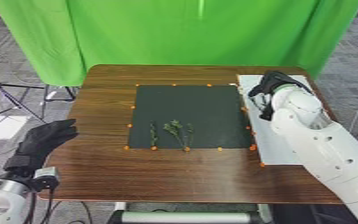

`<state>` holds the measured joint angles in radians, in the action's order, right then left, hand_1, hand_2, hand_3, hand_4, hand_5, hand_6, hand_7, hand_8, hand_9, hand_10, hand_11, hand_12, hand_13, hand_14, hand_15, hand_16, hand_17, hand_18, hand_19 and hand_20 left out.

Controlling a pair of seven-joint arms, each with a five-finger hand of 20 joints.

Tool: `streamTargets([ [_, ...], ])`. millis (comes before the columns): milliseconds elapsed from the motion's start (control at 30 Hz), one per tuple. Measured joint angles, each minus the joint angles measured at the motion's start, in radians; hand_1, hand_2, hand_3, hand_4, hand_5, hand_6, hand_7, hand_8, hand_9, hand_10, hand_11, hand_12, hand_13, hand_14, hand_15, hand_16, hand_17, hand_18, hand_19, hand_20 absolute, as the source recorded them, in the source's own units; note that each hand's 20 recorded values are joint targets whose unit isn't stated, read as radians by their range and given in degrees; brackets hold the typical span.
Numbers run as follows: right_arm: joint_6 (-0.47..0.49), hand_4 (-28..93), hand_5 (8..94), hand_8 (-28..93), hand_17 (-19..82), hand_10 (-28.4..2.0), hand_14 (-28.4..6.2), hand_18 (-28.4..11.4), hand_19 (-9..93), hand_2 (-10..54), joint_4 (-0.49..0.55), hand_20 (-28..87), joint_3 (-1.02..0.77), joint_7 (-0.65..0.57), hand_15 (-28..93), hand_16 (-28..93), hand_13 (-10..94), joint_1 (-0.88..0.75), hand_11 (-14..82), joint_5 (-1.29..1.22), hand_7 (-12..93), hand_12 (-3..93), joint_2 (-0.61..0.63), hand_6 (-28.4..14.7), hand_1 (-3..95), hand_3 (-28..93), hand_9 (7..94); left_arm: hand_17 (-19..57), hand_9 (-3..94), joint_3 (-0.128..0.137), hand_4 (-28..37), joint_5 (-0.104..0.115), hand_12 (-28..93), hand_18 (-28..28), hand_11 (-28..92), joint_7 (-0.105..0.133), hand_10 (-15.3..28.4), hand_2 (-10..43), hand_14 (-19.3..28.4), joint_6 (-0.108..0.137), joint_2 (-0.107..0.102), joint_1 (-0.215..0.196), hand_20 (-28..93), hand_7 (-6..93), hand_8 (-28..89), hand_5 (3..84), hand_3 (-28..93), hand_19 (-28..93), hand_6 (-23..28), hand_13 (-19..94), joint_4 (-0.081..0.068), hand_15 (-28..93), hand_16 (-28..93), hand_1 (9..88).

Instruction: Arrange flowers

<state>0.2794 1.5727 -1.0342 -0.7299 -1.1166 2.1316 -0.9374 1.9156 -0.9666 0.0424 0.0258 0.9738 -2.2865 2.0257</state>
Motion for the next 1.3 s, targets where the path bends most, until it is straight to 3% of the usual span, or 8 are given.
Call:
streamTargets([
  [400, 0.041, -9, 58.3, -4, 65, -18.7, -3.8, -10.4, 93, -9.5, -0.05, 43, -0.04, -0.027, 49, 36, 92, -0.04, 9.5, -0.012, 10, 18.4, -0.003, -2.9, 33.6, 58, 67.0, 2.0, 44.7, -0.003, -18.7, 0.0, 15, 15.9, 22, -0.003, 13.9, -2.4, 18.8, -0.009, 0.007, -0.002, 19, 12.7, -5, 46.5, 63, 13, 5.1, 34, 0.001, 22, 5, 25.4],
  [700, 0.021, -9, 58.9, -4, 66, -17.3, -3.0, -10.3, 93, -9.5, -0.034, 46, -0.041, -0.022, 51, 36, 93, -0.066, 14.6, -0.011, 11, 21.2, -0.003, -4.1, 36.5, 57, 75.0, 2.0, 44.7, -0.009, -18.7, -0.001, 15, 15.9, 22, -0.009, 13.9, -2.2, 18.8, -0.022, 0.007, 0.007, 19, 12.5, -5, 46.4, 62, 13, 5.2, 34, -0.001, 22, 5, 25.6],
  [933, -0.029, -13, 65.5, -4, 68, -13.4, -1.6, -8.7, 93, -9.5, -0.025, 48, 0.001, 0.002, 55, 33, 94, -0.074, 25.0, 0.031, 19, 27.0, 0.0, -4.3, 49.4, 56, 83.0, 2.0, 44.7, -0.011, -18.5, -0.004, 15, 15.9, 22, -0.018, 13.9, -2.2, 18.9, -0.025, 0.008, 0.013, 19, 12.3, -5, 46.4, 62, 13, 5.3, 34, -0.001, 22, 5, 25.8],
  [1033, -0.083, -8, 67.4, 17, 70, -11.5, -1.2, -7.8, 93, -9.5, -0.025, 47, 0.026, 0.01, 56, 32, 94, -0.079, 22.5, 0.058, 19, 37.0, -0.001, -4.9, 59.9, 43, 86.8, 1.9, 44.7, -0.012, -18.4, -0.005, 15, 15.9, 22, -0.02, 13.9, -2.2, 19.0, -0.027, 0.008, 0.014, 19, 12.3, -5, 46.4, 62, 13, 5.3, 34, -0.001, 22, 5, 25.8],
  [1067, -0.103, 16, 67.7, 22, 70, -11.0, -0.8, -7.7, 93, -9.5, -0.025, 47, 0.03, 0.013, 57, 31, 94, -0.082, 22.8, 0.061, 20, 39.5, -0.003, -4.9, 74.4, 8, 87.6, 1.9, 44.7, -0.012, -18.4, -0.005, 15, 15.9, 22, -0.02, 13.9, -2.2, 18.9, -0.028, 0.009, 0.015, 19, 12.2, -5, 46.4, 62, 13, 5.3, 34, -0.001, 22, 5, 25.8],
  [1100, -0.119, 34, 68.4, 26, 71, -10.7, -0.5, -7.1, 93, -9.5, -0.025, 45, 0.033, 0.015, 58, 30, 94, -0.085, 25.6, 0.063, 23, 41.9, -0.005, -4.9, 86.7, -19, 88.3, 2.0, 44.7, -0.012, -18.3, -0.005, 15, 15.9, 22, -0.02, 13.9, -2.2, 18.9, -0.029, 0.009, 0.015, 19, 12.3, -5, 46.4, 62, 13, 5.3, 34, -0.001, 22, 5, 25.9],
  [1167, -0.138, 40, 68.6, 28, 71, -10.3, -0.5, -6.7, 93, -9.5, -0.025, 45, 0.036, 0.022, 58, 29, 94, -0.091, 26.3, 0.065, 28, 44.4, -0.008, -4.7, 92.2, -27, 88.7, 1.9, 44.7, -0.012, -18.2, -0.006, 15, 15.8, 22, -0.021, 13.9, -2.2, 18.9, -0.03, 0.009, 0.015, 19, 12.4, -5, 46.4, 62, 13, 5.3, 34, -0.001, 22, 5, 26.1],
  [1300, -0.14, 42, 67.2, 27, 71, -10.3, -0.3, -6.4, 93, -9.5, -0.022, 44, 0.036, 0.028, 58, 29, 94, -0.095, 28.6, 0.062, 38, 47.7, -0.014, -4.4, 93.9, -24, 88.0, 1.9, 44.7, -0.012, -18.0, -0.006, 15, 15.9, 22, -0.021, 13.9, -2.3, 18.9, -0.031, 0.01, 0.016, 19, 12.5, -5, 46.5, 62, 13, 5.3, 34, -0.002, 22, 5, 26.2],
])
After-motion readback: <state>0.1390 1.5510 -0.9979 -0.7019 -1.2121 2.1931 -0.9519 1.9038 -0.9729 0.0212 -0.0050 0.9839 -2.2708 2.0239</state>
